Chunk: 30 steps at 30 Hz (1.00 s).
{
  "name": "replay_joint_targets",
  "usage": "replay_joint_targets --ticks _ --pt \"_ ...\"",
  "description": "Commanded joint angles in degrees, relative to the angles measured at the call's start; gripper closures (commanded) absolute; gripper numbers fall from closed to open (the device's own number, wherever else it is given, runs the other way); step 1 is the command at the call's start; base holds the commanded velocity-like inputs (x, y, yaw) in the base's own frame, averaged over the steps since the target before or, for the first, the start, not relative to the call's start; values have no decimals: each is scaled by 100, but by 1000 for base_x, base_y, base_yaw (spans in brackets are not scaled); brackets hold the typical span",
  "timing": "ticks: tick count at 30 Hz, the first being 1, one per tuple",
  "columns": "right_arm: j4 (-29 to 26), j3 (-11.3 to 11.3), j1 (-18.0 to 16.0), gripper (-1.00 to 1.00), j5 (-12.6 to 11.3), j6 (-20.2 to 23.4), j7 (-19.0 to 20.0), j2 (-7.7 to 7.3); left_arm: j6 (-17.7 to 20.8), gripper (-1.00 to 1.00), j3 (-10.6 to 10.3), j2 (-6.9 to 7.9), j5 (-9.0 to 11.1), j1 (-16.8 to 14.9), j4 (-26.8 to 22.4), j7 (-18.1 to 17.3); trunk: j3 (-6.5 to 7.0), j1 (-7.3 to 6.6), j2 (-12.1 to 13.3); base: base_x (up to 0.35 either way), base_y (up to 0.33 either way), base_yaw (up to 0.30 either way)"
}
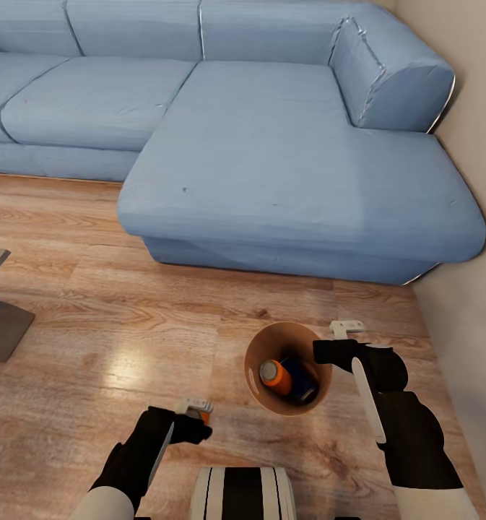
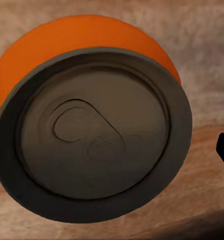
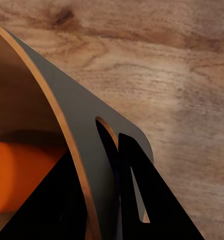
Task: Put the three can of soda from the living room inside the tash can in the kitchen.
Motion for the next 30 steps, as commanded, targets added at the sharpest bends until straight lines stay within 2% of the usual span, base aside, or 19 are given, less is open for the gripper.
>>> replay_joint_targets --ticks 1,3,6,18,19,30 --pt "-1 1 -1 100 -99 1 7 0 -49 -100 0 -1 2 1 2 56 0 0 0 0 0 0" --pt "-1 1 -1 100 -99 1 7 0 -114 -100 5 -5 17 3 -12 277 0 0 0 0 0 0" --pt "-1 8 -1 100 -99 1 7 0 -139 -100 8 -18 22 5 -61 377 0 0 0 0 0 0" --pt "-1 15 -1 100 -99 1 7 0 -163 -100 9 -64 55 7 -36 393 0 0 0 0 0 0" --pt "-1 16 -1 100 -99 1 7 0 -165 100 9 -89 57 6 -23 393 0 0 0 0 0 0" --pt "-1 36 -1 100 -96 1 7 8 -492 100 9 -116 17 5 -4 401 0 0 0 0 0 0"
